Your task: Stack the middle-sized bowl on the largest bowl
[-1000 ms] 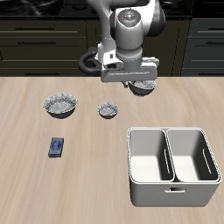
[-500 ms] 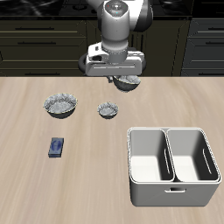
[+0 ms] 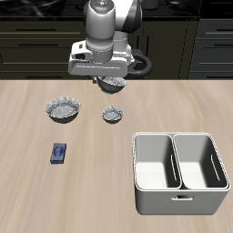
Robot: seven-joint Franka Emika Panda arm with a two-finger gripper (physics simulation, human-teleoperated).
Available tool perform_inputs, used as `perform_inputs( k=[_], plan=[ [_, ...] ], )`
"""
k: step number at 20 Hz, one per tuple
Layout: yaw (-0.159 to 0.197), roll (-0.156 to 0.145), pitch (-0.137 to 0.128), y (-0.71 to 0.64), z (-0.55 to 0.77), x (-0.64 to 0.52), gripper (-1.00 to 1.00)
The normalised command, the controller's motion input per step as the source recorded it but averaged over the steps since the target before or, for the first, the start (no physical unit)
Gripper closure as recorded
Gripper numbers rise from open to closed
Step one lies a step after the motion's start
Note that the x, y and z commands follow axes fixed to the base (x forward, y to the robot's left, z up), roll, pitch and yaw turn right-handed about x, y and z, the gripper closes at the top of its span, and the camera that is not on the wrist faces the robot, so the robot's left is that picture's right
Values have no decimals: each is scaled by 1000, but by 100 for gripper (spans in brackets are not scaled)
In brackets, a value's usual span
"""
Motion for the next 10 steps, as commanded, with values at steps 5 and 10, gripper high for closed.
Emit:
perform_inputs(
  k=[5, 10],
  plan=[
    [-2, -55, -2, -562, 39, 19, 100],
    [-9, -23, -41, -416, 197, -51, 100]
  ],
)
